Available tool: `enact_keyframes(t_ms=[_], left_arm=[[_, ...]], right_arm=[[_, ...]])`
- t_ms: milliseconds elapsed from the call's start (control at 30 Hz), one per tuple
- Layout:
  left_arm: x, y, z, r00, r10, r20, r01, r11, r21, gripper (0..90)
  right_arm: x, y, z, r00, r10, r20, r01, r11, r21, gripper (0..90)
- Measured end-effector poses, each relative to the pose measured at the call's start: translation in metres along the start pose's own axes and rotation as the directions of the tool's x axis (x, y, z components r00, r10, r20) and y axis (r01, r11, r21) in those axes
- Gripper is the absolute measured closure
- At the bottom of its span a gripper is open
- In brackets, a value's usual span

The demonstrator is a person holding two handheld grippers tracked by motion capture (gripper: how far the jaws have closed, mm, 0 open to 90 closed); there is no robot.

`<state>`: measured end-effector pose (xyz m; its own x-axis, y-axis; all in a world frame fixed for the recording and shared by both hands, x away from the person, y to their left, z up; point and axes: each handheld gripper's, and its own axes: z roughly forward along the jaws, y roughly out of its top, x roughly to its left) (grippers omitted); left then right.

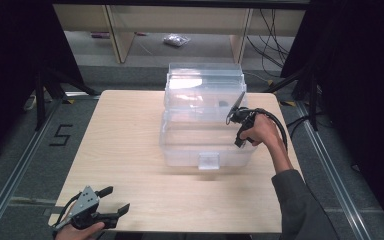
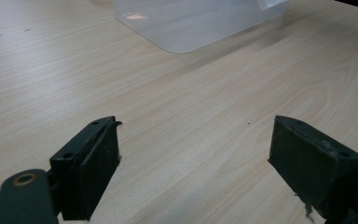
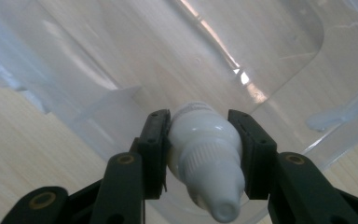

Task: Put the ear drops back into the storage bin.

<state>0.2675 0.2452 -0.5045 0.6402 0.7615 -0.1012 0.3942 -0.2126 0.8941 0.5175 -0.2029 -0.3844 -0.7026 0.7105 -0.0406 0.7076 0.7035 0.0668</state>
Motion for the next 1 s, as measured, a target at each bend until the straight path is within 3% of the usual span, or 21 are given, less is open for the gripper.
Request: enact_keyframes(t_ms=[33,67,100,133,233,300,333,567,633,667,700,733,800,1000], left_arm=[[0.000,0.000,0.000,1.0000,0.001,-0.006,-0.001,1.0000,0.005,15.3],[0.000,0.000,0.000,1.0000,0.007,-0.006,-0.007,1.0000,0.004,15.3],[0.000,0.000,0.000,1.0000,0.006,-0.006,-0.006,1.0000,0.004,15.2],[0.000,0.000,0.000,1.0000,0.006,-0.006,-0.006,1.0000,0.004,15.3],[-0.001,0.000,0.000,1.0000,0.001,-0.006,-0.001,1.0000,0.001,15.3],[0.000,0.000,0.000,1.0000,0.000,-0.002,0.000,1.0000,-0.002,15.2],[0.000,0.000,0.000,1.0000,0.001,-0.003,-0.001,1.0000,-0.001,15.3],[0.000,0.000,0.000,1.0000,0.005,-0.002,-0.005,1.0000,0.002,15.2],[0.000,0.000,0.001,1.0000,0.004,0.003,-0.004,1.0000,-0.003,15.3],[0.000,0.000,0.001,1.0000,0.003,0.002,-0.003,1.0000,-0.003,15.3],[0.000,0.000,0.000,1.0000,0.004,-0.003,-0.004,1.0000,0.000,15.2],[0.000,0.000,0.001,1.0000,0.003,0.003,-0.003,1.0000,-0.002,15.3],[0.000,0.000,0.000,1.0000,0.004,-0.002,-0.004,1.0000,-0.001,15.3],[0.000,0.000,0.000,1.0000,0.005,-0.001,-0.005,1.0000,-0.001,15.2]], right_arm=[[-0.003,0.000,0.003,0.9996,-0.028,-0.006,0.028,1.000,-0.011,60.2],[-0.001,0.001,0.002,1.0000,0.010,0.001,-0.010,1.000,0.005,60.2],[-0.003,0.002,0.004,0.9997,-0.024,0.006,0.024,1.000,0.004,60.2],[-0.002,0.004,0.004,1.0000,0.002,0.001,-0.002,1.000,0.006,60.2],[-0.005,0.004,0.008,0.9999,-0.009,0.009,0.009,1.000,0.003,60.2],[-0.005,0.006,0.011,0.9999,0.007,0.008,-0.007,1.000,0.016,60.2],[-0.004,0.007,0.011,0.9993,0.037,0.001,-0.037,0.999,0.022,60.1],[-0.006,0.006,0.021,0.9994,0.035,-0.007,-0.035,0.999,0.004,60.1],[-0.004,0.007,0.021,0.9984,0.055,-0.009,-0.055,0.998,0.023,60.2],[-0.006,0.008,0.023,0.9992,0.040,-0.009,-0.040,0.999,0.018,60.1],[-0.004,0.009,0.024,0.9986,0.054,-0.004,-0.053,0.998,0.021,60.1],[-0.007,0.008,0.027,0.9998,0.018,-0.006,-0.018,1.000,0.009,60.1],[-0.007,0.010,0.028,0.9998,0.013,-0.016,-0.013,1.000,0.006,60.1],[-0.008,0.011,0.037,0.9994,0.030,-0.019,-0.030,1.000,0.005,60.1]])
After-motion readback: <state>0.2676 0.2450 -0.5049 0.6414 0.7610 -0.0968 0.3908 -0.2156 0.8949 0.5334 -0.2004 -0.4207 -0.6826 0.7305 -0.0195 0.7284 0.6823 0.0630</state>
